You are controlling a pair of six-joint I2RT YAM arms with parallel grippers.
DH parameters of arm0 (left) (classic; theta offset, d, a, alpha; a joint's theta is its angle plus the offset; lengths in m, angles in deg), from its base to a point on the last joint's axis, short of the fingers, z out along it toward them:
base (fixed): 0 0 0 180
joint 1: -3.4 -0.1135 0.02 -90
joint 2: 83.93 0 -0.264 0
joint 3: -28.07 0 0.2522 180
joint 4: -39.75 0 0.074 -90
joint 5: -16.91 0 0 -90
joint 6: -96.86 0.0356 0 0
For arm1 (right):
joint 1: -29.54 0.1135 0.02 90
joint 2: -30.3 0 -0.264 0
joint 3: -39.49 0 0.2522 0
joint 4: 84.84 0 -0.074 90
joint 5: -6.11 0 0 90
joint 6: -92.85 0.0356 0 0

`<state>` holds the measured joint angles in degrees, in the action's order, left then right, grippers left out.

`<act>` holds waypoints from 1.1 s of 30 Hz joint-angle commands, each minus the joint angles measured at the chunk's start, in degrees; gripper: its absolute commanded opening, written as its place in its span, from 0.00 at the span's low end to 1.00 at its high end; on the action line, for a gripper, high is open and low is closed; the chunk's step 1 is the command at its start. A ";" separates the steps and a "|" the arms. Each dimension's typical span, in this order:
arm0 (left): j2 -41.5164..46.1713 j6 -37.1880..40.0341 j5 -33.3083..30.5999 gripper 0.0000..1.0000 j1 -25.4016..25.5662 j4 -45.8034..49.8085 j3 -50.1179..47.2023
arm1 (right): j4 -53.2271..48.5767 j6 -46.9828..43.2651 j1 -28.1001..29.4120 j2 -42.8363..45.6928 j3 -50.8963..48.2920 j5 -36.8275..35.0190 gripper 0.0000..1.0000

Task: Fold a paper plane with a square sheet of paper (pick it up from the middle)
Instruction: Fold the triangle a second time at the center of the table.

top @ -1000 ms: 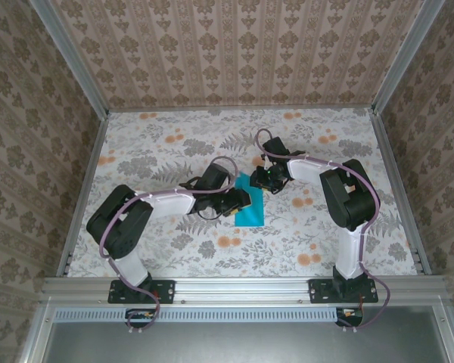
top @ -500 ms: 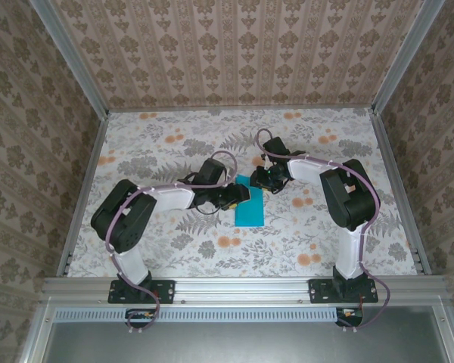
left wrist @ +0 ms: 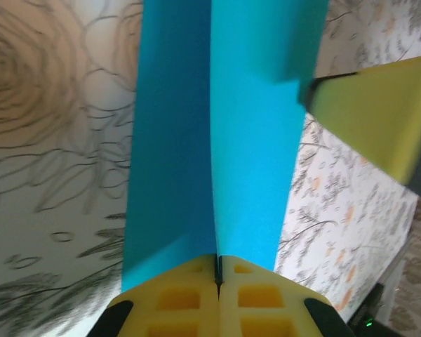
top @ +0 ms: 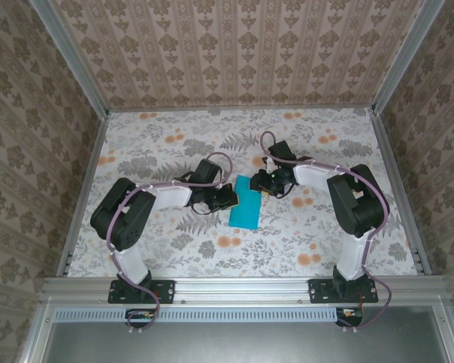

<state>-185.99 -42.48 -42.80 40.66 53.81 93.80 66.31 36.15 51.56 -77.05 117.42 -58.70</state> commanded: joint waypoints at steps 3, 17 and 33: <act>1.84 9.77 2.26 0.01 -4.03 8.70 2.21 | 2.49 -0.42 0.90 3.54 -2.66 4.78 0.36; 2.81 7.79 3.07 0.08 -4.71 5.90 -0.51 | 2.98 1.15 5.31 -3.32 -0.69 6.08 0.22; 7.92 0.91 11.64 0.38 -2.81 -5.45 -9.55 | -3.01 0.89 5.40 -6.04 0.74 -0.81 0.21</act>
<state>-180.70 -40.14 -33.80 37.23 50.79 85.21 67.45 37.11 56.99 -81.12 117.59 -54.90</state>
